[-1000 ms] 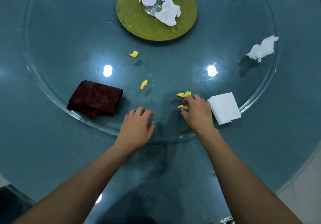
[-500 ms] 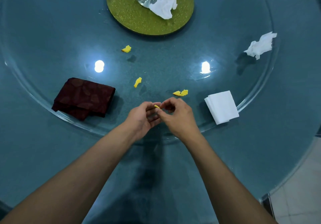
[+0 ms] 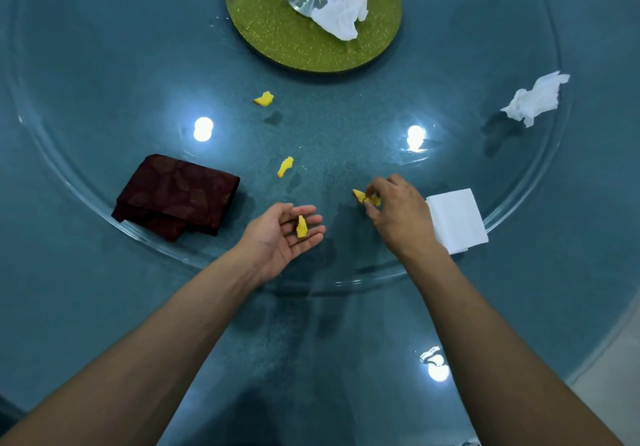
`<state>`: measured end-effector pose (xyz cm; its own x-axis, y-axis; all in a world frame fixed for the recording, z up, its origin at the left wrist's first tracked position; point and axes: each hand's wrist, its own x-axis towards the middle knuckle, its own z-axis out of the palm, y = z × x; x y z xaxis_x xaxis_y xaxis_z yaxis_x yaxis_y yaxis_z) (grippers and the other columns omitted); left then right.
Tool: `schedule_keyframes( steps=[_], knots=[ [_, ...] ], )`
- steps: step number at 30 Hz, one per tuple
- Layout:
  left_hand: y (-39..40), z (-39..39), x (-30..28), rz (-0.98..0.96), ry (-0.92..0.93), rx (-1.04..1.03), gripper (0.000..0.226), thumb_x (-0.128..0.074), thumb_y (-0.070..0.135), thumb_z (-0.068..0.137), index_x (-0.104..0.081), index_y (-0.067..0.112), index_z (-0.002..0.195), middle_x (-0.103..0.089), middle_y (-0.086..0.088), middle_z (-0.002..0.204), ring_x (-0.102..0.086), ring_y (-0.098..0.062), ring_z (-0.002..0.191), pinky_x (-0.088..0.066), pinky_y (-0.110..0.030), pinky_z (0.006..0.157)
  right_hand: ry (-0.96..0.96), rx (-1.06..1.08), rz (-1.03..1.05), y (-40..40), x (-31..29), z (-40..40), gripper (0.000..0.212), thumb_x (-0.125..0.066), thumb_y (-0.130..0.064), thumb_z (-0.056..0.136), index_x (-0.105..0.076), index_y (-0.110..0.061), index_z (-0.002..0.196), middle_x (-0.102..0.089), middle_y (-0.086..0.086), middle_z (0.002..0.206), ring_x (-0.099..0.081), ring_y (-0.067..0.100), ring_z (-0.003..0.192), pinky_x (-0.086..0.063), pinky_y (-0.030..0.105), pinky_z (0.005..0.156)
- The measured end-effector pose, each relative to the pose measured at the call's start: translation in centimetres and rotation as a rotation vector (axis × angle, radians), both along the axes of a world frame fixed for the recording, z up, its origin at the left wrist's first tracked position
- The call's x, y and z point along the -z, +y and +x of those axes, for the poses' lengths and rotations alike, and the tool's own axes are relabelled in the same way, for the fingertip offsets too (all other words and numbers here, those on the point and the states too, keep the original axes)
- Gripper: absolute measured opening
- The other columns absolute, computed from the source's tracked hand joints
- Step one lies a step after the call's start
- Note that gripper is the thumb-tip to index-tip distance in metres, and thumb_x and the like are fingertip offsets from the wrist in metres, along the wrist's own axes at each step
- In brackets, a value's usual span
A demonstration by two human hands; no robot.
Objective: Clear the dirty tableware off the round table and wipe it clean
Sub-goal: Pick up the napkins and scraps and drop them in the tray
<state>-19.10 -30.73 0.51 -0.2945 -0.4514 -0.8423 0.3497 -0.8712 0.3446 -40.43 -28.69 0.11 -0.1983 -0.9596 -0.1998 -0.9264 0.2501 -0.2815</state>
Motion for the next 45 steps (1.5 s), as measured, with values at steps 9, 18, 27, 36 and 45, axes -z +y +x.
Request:
schedule_keyframes(
  steps=[9, 18, 27, 36, 45],
  knots=[
    [-0.1, 0.4, -0.1, 0.008, 0.0, 0.007, 0.04, -0.039, 0.022, 0.106, -0.067, -0.004, 0.116, -0.073, -0.022, 0.106, -0.073, -0.032, 0.093, -0.062, -0.038, 0.084, -0.177, 0.161, 0.054, -0.1, 0.1, 1.1, 0.018, -0.071, -0.023, 0.086, -0.064, -0.021, 0.103, -0.056, 0.002, 0.098, -0.058, 0.022, 0.086, -0.049, 0.038, 0.076],
    [0.1, 0.3, 0.0, -0.014, -0.026, 0.035, 0.037, -0.042, 0.021, 0.104, -0.067, -0.002, 0.116, -0.074, -0.021, 0.108, -0.074, -0.031, 0.095, -0.062, -0.038, 0.084, -0.548, 0.367, 0.027, 0.7, -1.4, 2.8, 0.008, -0.078, -0.024, 0.081, -0.07, -0.025, 0.083, -0.065, -0.009, 0.072, -0.057, 0.001, 0.063, -0.045, 0.021, 0.064],
    [-0.2, 0.7, -0.5, 0.004, -0.012, -0.014, 0.034, -0.043, 0.013, 0.101, -0.065, -0.006, 0.12, -0.07, -0.023, 0.114, -0.07, -0.032, 0.094, -0.062, -0.038, 0.082, -0.287, 0.262, -0.054, 0.0, -1.1, 4.8, 0.015, -0.069, -0.03, 0.089, -0.067, -0.022, 0.102, -0.066, 0.0, 0.094, -0.063, 0.016, 0.087, -0.05, 0.033, 0.078],
    [-0.1, 2.0, -0.6, 0.117, 0.054, -0.169, 0.035, -0.041, 0.013, 0.102, -0.068, -0.007, 0.112, -0.072, -0.022, 0.105, -0.07, -0.034, 0.097, -0.064, -0.039, 0.074, -0.211, 0.26, 0.038, -0.2, 0.3, 3.4, 0.015, -0.07, -0.024, 0.086, -0.063, -0.021, 0.098, -0.057, 0.002, 0.104, -0.059, 0.021, 0.092, -0.046, 0.032, 0.077],
    [-1.2, 3.1, -0.6, 0.126, 0.05, -0.284, 0.035, -0.04, 0.015, 0.103, -0.069, -0.006, 0.106, -0.073, -0.021, 0.1, -0.07, -0.033, 0.094, -0.059, -0.041, 0.079, -0.685, 0.345, 0.058, -1.6, -1.2, 6.5, 0.014, -0.081, -0.016, 0.08, -0.067, -0.02, 0.082, -0.067, -0.007, 0.074, -0.061, 0.005, 0.068, -0.052, 0.025, 0.068]
  ],
)
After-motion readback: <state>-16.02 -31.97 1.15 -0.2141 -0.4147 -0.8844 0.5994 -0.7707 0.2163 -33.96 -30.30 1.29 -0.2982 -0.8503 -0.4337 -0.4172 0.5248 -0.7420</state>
